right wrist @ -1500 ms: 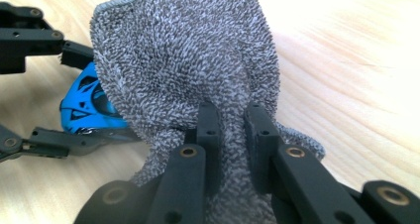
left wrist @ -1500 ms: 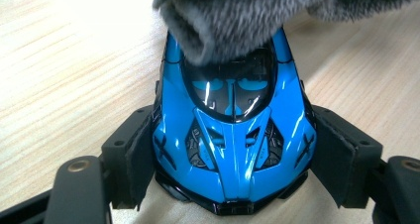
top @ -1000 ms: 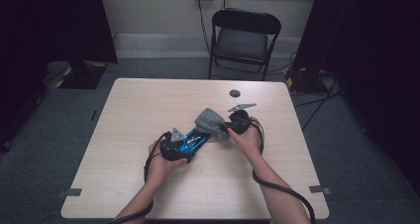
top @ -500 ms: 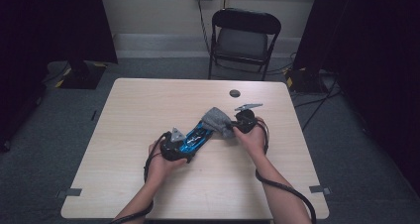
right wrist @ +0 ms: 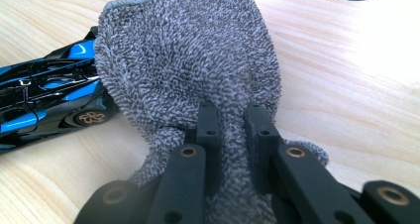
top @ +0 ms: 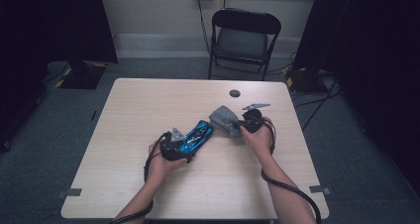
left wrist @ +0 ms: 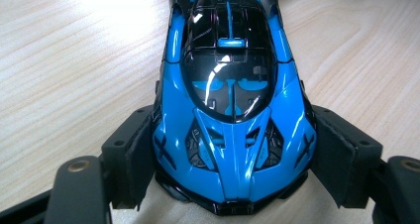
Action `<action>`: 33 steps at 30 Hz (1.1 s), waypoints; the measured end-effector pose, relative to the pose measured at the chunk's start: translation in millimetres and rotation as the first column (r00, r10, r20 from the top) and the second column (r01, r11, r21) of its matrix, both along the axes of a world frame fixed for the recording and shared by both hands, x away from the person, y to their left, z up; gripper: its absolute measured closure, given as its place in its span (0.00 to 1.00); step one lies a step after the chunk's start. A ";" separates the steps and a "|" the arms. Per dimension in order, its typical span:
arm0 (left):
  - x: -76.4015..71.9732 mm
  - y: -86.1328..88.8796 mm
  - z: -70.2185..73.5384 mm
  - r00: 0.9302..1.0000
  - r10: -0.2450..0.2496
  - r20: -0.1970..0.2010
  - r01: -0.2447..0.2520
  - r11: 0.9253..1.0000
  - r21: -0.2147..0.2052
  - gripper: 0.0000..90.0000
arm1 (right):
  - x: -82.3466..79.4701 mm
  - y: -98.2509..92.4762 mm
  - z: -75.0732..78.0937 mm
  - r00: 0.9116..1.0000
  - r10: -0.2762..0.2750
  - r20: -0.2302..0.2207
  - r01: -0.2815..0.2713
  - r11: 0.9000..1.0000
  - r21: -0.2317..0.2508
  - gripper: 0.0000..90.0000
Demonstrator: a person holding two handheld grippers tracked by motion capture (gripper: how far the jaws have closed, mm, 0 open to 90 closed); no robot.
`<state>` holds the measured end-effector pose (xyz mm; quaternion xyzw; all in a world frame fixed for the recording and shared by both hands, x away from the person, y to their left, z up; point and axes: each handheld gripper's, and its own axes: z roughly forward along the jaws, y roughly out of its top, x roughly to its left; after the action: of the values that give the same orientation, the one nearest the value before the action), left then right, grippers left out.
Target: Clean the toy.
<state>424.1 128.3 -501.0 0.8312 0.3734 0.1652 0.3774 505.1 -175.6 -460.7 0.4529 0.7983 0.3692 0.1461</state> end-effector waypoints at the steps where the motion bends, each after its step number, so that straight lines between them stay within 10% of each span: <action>1: 0.0 0.0 0.0 1.000 0.000 0.000 0.000 1.000 0.000 0.29 | -1.2 -2.5 0.3 1.000 -0.003 0.005 0.003 1.000 0.000 0.89; 33: -9.9 5.7 16.8 0.999 0.027 -0.025 -0.027 1.000 -0.014 0.25 | -11.0 -18.9 -1.1 1.000 -0.005 0.009 0.005 1.000 0.004 0.88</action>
<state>414.3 134.0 -484.2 0.8253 0.3904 0.1572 0.3764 494.1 -194.5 -461.8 0.4533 0.7958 0.3725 0.1496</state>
